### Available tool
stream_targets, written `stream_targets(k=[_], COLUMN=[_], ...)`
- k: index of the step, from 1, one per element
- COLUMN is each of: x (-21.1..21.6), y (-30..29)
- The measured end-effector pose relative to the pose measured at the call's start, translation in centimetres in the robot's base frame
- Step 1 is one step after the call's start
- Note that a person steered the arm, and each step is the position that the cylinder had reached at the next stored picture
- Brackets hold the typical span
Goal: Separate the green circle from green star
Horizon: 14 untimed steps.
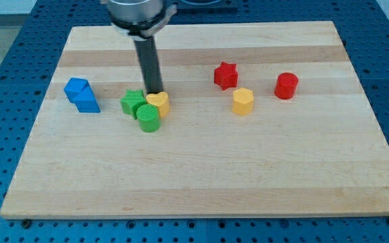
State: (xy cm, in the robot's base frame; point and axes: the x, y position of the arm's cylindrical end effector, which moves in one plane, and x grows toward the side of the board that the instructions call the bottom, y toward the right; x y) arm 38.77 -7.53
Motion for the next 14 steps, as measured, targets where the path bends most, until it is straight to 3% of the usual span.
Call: stream_targets(k=[1, 2, 3, 12, 13, 14], x=[-0.2, 1.8, 5.8, 6.0, 6.5, 8.5], y=[7.2, 8.8, 8.4, -8.0, -8.1, -2.6])
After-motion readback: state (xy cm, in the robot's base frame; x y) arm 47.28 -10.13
